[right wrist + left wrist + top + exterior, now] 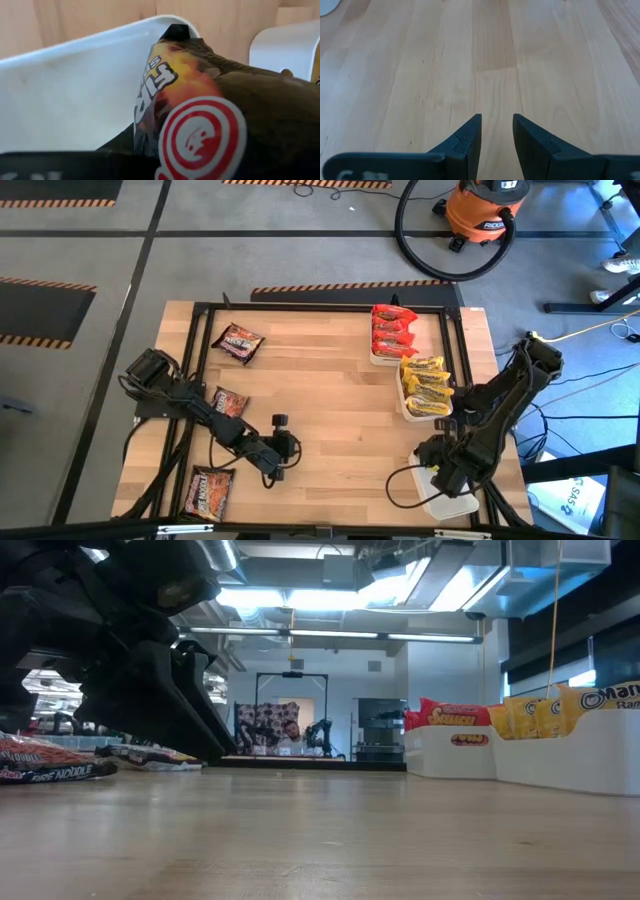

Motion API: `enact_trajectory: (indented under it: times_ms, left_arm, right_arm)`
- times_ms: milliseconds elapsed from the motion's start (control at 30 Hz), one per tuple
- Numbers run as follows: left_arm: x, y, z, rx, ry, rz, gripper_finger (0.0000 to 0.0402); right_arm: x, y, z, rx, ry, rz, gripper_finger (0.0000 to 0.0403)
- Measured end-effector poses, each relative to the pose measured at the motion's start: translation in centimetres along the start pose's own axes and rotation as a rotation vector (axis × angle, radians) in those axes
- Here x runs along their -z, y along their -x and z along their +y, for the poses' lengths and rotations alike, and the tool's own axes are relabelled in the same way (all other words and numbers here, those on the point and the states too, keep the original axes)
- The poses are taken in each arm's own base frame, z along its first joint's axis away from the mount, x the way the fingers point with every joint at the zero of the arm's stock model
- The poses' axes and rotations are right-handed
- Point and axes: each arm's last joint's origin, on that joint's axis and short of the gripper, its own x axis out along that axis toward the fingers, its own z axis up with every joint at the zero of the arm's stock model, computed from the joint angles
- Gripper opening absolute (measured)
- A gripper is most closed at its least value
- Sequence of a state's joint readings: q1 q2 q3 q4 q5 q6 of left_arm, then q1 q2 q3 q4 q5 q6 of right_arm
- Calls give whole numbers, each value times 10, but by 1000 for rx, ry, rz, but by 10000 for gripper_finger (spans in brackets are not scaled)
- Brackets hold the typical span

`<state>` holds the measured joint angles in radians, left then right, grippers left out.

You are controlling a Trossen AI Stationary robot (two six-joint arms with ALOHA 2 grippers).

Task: Sort Maruchan noodles
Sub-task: Put the black noodle pack into the bottom white bin

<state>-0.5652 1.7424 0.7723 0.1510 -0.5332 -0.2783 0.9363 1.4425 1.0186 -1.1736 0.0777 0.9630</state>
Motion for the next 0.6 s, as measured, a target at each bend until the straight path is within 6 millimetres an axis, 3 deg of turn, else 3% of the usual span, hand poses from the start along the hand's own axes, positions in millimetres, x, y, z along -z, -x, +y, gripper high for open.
enact_trajectory:
  times_ms: [200, 433, 600]
  left_arm:
    - [0, 0, 0, -5, 0, -1, 105]
    - [0, 0, 0, -5, 0, -1, 105]
    - [0, 0, 0, -5, 0, -2, 105]
  right_arm:
    - [3, -15, -3, 24, -8, -11, 131]
    - [4, -28, -13, 56, -299, 50, 131]
    - [5, -29, -13, 32, -314, 99, 131]
